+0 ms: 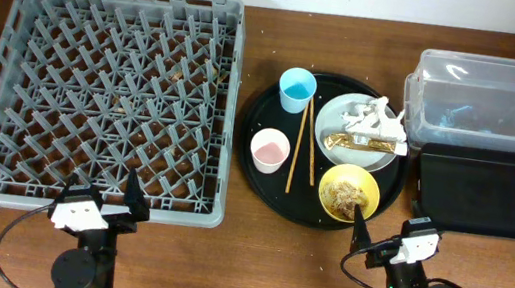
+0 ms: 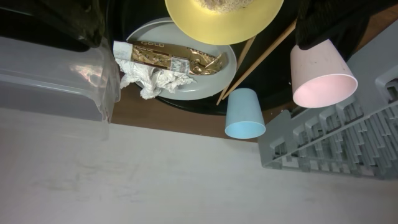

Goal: Sort waste into correct bins and load items into the dishwasher rack

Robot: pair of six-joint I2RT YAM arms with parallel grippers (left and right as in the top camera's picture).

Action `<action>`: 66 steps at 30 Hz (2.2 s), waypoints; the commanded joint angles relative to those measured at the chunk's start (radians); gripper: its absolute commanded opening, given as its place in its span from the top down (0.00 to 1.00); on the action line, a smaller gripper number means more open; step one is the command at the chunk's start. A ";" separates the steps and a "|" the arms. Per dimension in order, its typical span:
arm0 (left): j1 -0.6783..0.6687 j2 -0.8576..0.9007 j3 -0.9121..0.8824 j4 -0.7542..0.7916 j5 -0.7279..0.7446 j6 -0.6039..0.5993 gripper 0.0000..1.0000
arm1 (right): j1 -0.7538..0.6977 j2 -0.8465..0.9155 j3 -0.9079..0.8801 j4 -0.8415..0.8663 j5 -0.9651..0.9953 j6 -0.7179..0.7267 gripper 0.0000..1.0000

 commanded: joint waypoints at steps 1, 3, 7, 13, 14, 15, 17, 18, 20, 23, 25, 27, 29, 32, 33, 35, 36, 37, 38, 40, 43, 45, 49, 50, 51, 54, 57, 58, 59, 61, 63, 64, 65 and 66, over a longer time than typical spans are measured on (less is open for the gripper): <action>0.007 -0.008 -0.009 0.000 0.011 0.021 0.01 | 0.007 -0.005 -0.005 -0.005 -0.010 0.006 0.01; 0.007 -0.008 -0.009 0.000 0.011 0.021 0.01 | 0.007 -0.005 -0.005 -0.005 -0.010 0.006 0.01; 0.007 -0.008 -0.009 0.000 0.011 0.021 0.01 | 0.007 -0.005 -0.005 -0.005 -0.009 0.006 0.02; 0.007 -0.008 -0.009 0.000 0.011 0.021 0.01 | 0.007 -0.005 -0.005 -0.005 -0.010 0.006 0.01; 0.007 -0.008 -0.009 0.000 0.011 0.021 0.01 | 0.007 -0.005 -0.005 -0.005 -0.010 0.006 0.02; 0.007 -0.008 -0.009 0.000 0.011 0.021 0.01 | 0.007 -0.005 -0.005 -0.005 -0.010 0.006 0.02; 0.007 -0.008 -0.009 0.000 0.011 0.021 0.01 | 0.007 -0.005 -0.005 -0.005 -0.010 0.006 0.01; 0.007 -0.008 -0.009 0.000 0.011 0.021 0.01 | 0.007 -0.005 -0.005 -0.005 -0.010 0.006 0.02; 0.007 -0.008 -0.009 0.000 0.011 0.021 0.01 | 0.007 -0.005 -0.005 -0.005 -0.010 0.006 0.01; 0.007 -0.008 -0.009 0.000 0.011 0.021 0.01 | 0.007 -0.005 -0.005 -0.005 -0.010 0.006 0.02; 0.007 -0.008 -0.009 0.000 0.011 0.021 0.01 | 0.007 -0.005 -0.005 -0.005 -0.010 0.006 0.02; 0.007 -0.008 -0.009 0.000 0.011 0.021 0.01 | 0.007 -0.005 -0.005 -0.005 -0.009 0.006 0.02; 0.007 -0.008 -0.009 0.000 0.011 0.021 0.01 | 0.007 -0.005 -0.005 -0.005 -0.010 0.006 0.02; 0.007 -0.008 -0.009 0.000 0.011 0.021 0.01 | 0.007 -0.005 -0.005 -0.005 -0.010 0.006 0.02; 0.007 -0.008 -0.009 0.000 0.011 0.021 0.01 | 0.007 -0.005 -0.005 -0.005 -0.009 0.006 0.02; 0.007 -0.008 -0.009 0.000 0.011 0.021 0.01 | 0.007 -0.005 -0.005 -0.005 -0.010 0.006 0.02; 0.007 -0.008 -0.009 0.000 0.011 0.021 0.01 | 0.007 -0.005 -0.005 -0.005 -0.010 0.006 0.01; 0.007 -0.008 -0.009 0.000 0.011 0.021 0.01 | 0.007 -0.005 -0.005 -0.005 -0.010 0.006 0.02; 0.007 -0.008 -0.009 0.000 0.011 0.021 0.01 | 0.007 -0.005 -0.005 -0.005 -0.010 0.006 0.02; 0.007 -0.008 -0.009 0.000 0.011 0.021 0.01 | 0.007 -0.005 -0.005 -0.005 -0.010 0.006 0.02; 0.007 -0.008 -0.009 0.000 0.011 0.021 0.01 | 0.007 -0.005 -0.005 -0.005 -0.010 0.006 0.02; 0.007 -0.008 -0.009 0.000 0.011 0.021 0.01 | 0.007 -0.005 -0.005 -0.005 -0.010 0.006 0.02; 0.007 -0.008 -0.008 0.000 0.011 0.021 0.01 | 0.007 -0.005 -0.005 -0.005 -0.003 0.006 0.02; 0.007 -0.008 -0.008 0.000 0.011 0.021 0.01 | 0.007 -0.005 -0.005 -0.005 -0.011 0.006 0.01; 0.007 -0.008 -0.008 0.000 0.011 0.021 0.01 | 0.007 -0.005 -0.005 -0.005 -0.010 0.006 0.02; 0.007 -0.008 -0.008 0.000 0.012 0.020 0.01 | 0.007 -0.005 -0.005 -0.005 -0.010 0.006 0.02; 0.007 -0.008 -0.008 -0.001 0.017 0.021 0.01 | 0.007 -0.005 -0.005 -0.002 -0.010 0.006 0.02; 0.007 -0.008 -0.008 0.004 0.043 0.021 0.01 | 0.007 -0.005 -0.005 -0.002 -0.010 0.006 0.02; 0.007 -0.008 -0.008 0.012 0.058 0.021 0.01 | 0.007 -0.005 -0.005 0.003 -0.010 0.006 0.02; 0.007 -0.008 -0.002 0.025 0.127 0.021 0.01 | 0.007 -0.005 0.015 0.043 -0.010 0.006 0.02; 0.007 -0.008 0.037 0.026 0.171 0.021 0.01 | 0.007 -0.005 0.077 0.050 -0.010 0.006 0.02; 0.007 -0.008 0.066 0.025 0.171 0.021 0.01 | 0.007 -0.004 0.119 0.043 -0.010 0.005 0.02; 0.007 -0.008 0.093 0.024 0.170 0.021 0.01 | 0.007 -0.003 0.145 0.043 -0.010 0.002 0.01; 0.007 -0.008 0.134 0.021 0.170 0.021 0.01 | 0.007 -0.003 0.190 0.043 -0.009 -0.010 0.02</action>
